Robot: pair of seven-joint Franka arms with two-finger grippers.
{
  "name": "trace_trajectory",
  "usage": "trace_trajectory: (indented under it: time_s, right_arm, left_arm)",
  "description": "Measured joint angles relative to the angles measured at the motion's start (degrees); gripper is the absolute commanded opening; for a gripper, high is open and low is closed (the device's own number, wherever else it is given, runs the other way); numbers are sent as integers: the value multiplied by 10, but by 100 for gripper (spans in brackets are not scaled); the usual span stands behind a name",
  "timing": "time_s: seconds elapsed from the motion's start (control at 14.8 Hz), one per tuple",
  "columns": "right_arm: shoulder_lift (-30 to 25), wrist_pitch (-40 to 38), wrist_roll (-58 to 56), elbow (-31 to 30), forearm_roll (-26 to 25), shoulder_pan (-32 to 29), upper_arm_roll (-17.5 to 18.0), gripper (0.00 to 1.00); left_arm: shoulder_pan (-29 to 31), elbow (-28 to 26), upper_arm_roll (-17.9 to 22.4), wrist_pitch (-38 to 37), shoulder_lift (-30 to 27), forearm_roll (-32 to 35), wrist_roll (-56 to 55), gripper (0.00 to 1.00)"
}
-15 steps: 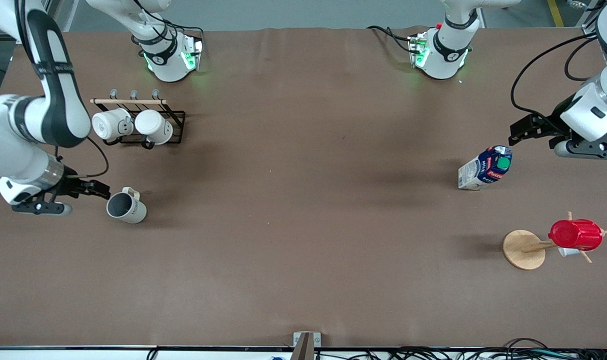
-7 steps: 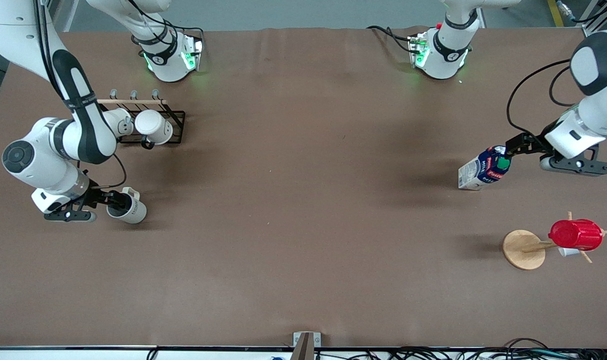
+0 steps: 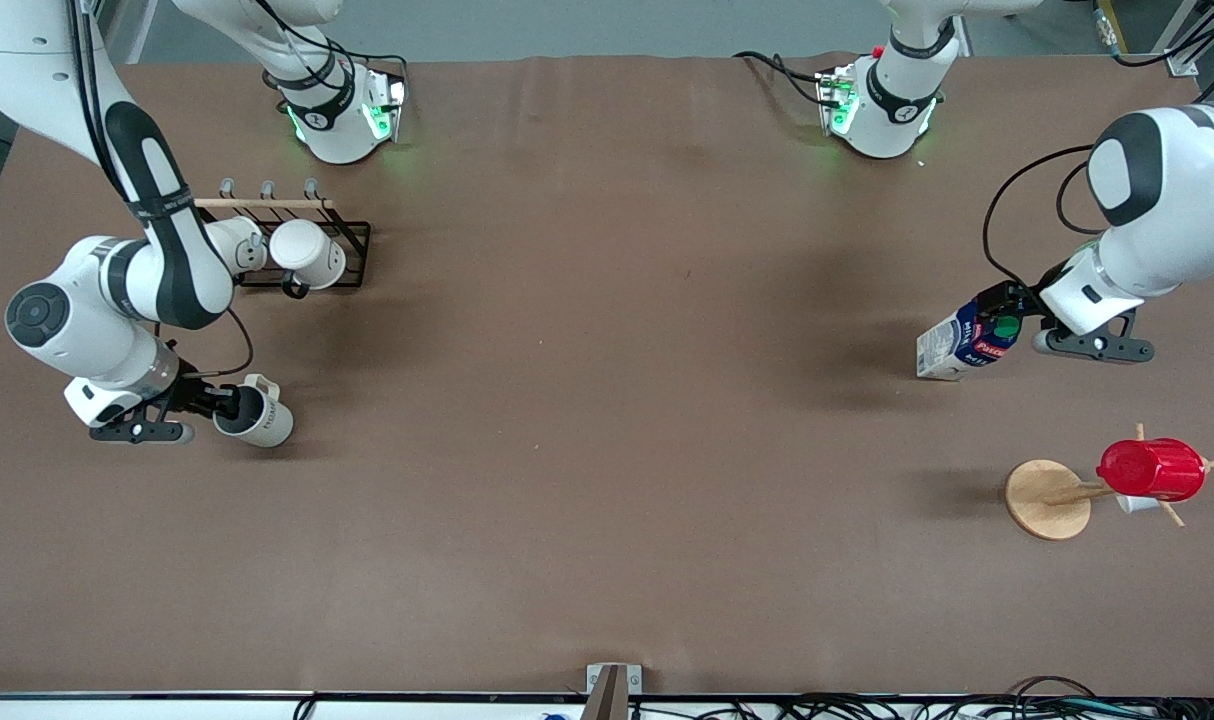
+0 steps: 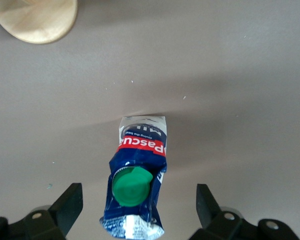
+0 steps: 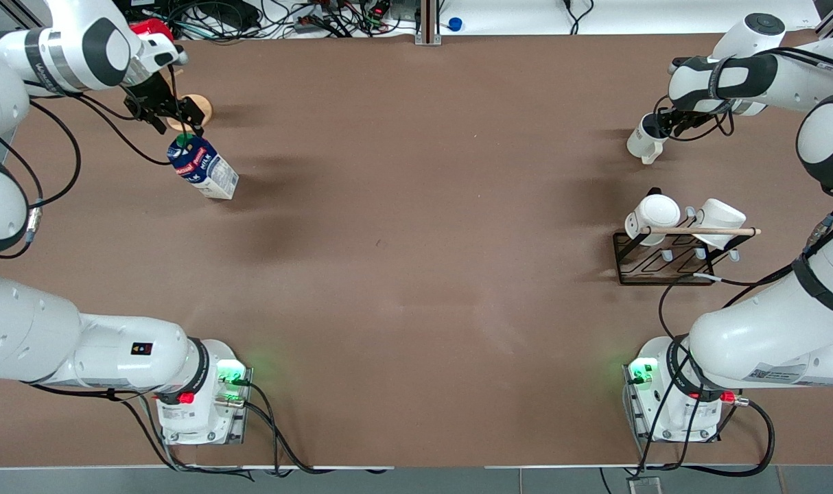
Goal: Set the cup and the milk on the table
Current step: 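Grasp the mug with the right gripper while the left gripper grasps the milk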
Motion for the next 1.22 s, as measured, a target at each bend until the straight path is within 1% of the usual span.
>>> trace_trajectory:
  time_s: [0.2, 0.27, 0.34, 0.47, 0.54, 0.61, 0.68, 0.81, 0.95, 1.01, 1.08, 1.22]
  right_arm:
    - [0, -5, -1, 9, 0, 1, 1, 0]
    - [0, -25, -1, 22, 0, 2, 2, 0]
    - [-1, -62, -1, 42, 0, 4, 4, 0]
    - [-10, -163, 12, 103, 1, 13, 10, 0]
    - [-16, -210, 33, 134, 1, 19, 16, 0]
    - [-23, -248, 65, 160, 2, 24, 28, 0]
    - [-29, -278, 109, 181, 2, 28, 49, 0]
    - [-33, -303, 216, 205, 2, 38, 107, 0]
    - [-32, -304, 327, 218, -1, 57, 168, 0]
    - [-31, -303, 373, 223, -7, 72, 191, 0]
    - [-29, -303, 417, 226, -20, 91, 210, 0]
    - [-15, -296, 509, 230, -52, 137, 240, 0]
  left_arm:
    - [1, 0, 0, 9, 21, 0, 0, 100]
    - [3, 0, 0, 9, 26, 0, 0, 100]
    - [5, 0, 0, 10, 31, 0, 0, 100]
    - [7, 0, 0, 11, 38, 0, 0, 100]
    - [7, 0, 0, 11, 40, 0, 0, 98]
    - [7, 0, 0, 11, 42, 0, 0, 93]
    - [7, 0, 0, 11, 43, 0, 0, 81]
    - [7, 0, 0, 11, 43, 0, 0, 53]
    - [10, 1, 0, 12, 43, 0, 0, 32]
    - [13, 1, 0, 12, 42, 0, 0, 25]
    - [15, 2, 0, 13, 41, 0, 0, 21]
    - [16, 6, 0, 13, 36, 0, 1, 19]
